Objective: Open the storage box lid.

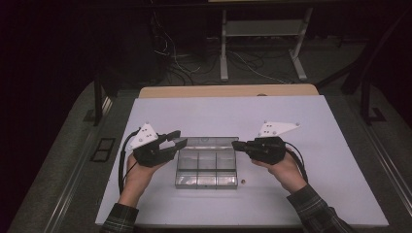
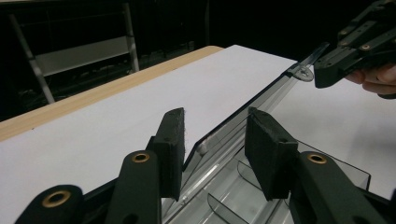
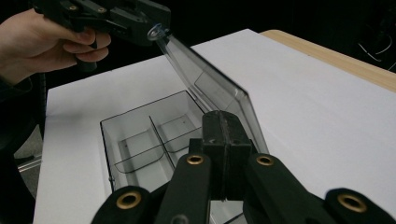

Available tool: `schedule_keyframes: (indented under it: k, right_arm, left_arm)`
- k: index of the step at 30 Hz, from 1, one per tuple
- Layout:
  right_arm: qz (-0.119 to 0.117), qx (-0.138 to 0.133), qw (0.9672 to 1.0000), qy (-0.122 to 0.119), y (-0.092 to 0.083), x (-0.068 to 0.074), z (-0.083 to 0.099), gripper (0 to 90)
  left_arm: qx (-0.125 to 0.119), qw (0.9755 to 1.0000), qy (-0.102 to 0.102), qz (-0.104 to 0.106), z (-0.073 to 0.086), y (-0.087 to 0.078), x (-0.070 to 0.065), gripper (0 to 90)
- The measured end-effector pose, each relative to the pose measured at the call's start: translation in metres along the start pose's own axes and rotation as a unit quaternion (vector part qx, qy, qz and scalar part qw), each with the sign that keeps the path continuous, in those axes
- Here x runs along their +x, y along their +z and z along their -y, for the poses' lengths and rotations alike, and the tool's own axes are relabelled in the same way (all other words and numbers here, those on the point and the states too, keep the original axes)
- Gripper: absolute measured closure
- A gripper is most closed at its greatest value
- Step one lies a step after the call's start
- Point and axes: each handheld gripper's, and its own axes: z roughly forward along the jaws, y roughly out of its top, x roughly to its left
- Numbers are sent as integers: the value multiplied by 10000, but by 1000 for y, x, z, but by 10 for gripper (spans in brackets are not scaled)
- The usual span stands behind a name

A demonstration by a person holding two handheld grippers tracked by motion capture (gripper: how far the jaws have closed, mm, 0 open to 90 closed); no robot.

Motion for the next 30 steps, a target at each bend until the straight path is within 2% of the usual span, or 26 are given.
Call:
schedule_keyframes:
  k: [6,14,21,27,30]
  right_arm:
    - [38,97,9999,1,-7,-1,7,894]
    - [120,291,9994,120,-22,-5,27,868]
    - [175,536,9980,302,-39,-10,49,762]
    - [255,558,9972,425,-54,-14,64,671]
    - [329,539,9967,505,-59,-17,70,595]
  left_arm:
    - [14,10000,19,-61,-5,3,3,584]
    - [15,10000,39,-91,-7,7,8,600]
    - [-6,9999,72,-138,-10,12,15,620]
    - [-15,9998,93,-191,-12,17,19,634]
    - [-5,9997,97,-208,-12,19,22,638]
